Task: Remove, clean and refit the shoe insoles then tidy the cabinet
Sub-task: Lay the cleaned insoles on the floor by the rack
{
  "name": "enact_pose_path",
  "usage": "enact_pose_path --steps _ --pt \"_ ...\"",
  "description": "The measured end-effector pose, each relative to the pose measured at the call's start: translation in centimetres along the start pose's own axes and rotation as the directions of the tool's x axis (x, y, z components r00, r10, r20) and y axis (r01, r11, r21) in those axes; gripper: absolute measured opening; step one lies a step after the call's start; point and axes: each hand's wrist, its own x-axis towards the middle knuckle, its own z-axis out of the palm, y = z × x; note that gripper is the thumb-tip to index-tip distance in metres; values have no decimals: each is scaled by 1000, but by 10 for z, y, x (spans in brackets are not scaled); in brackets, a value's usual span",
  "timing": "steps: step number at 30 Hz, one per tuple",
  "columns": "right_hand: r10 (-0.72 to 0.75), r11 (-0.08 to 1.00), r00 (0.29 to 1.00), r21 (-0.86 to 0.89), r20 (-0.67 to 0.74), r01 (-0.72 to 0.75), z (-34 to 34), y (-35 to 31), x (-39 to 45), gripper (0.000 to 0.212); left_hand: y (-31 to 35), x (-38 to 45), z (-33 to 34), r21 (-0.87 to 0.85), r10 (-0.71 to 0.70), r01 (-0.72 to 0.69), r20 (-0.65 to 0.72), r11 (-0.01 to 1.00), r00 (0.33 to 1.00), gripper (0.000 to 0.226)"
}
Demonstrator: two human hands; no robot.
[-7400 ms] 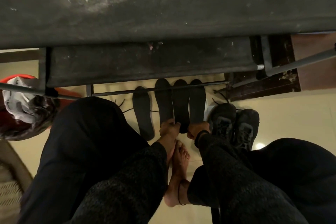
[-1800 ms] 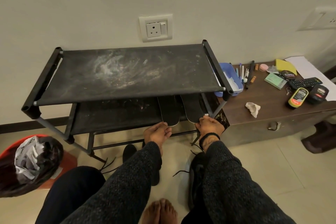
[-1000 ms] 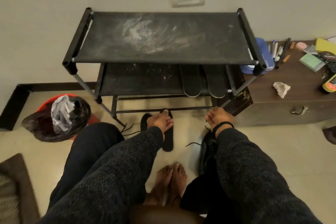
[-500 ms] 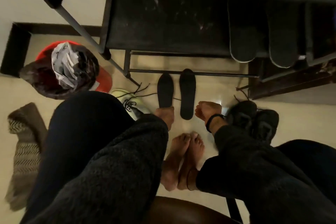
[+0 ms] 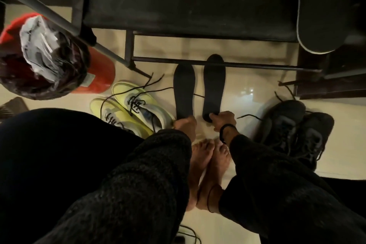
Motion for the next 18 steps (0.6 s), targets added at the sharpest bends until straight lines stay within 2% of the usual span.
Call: enact_pose_path --steps 1,3,5,6,8,11,18 --pt "6 1000 1000 -4 -28 -7 1 -2 0 61 -1 0 6 20 26 -27 59 999 998 34" --pt "25 1000 996 4 -81 -25 0 -13 -18 68 5 2 7 -34 -4 8 127 999 992 27" --pt "31 1000 994 1 -108 -31 0 -20 -28 65 7 4 4 -34 -32 32 14 999 999 24" --pt "42 999 993 0 -108 -42 1 -22 -30 63 11 7 2 -7 -21 21 30 1000 999 21" --pt "70 998 993 12 -94 -69 3 -25 -29 65 15 10 -5 -39 96 -97 -26 995 995 23" --pt "98 995 992 33 -78 -96 5 -28 -27 68 13 21 -5 -86 98 -99 -19 991 995 30" --pt "133 982 989 141 -59 -123 2 -24 -19 63 8 20 -5 16 56 -56 -9 998 998 32"
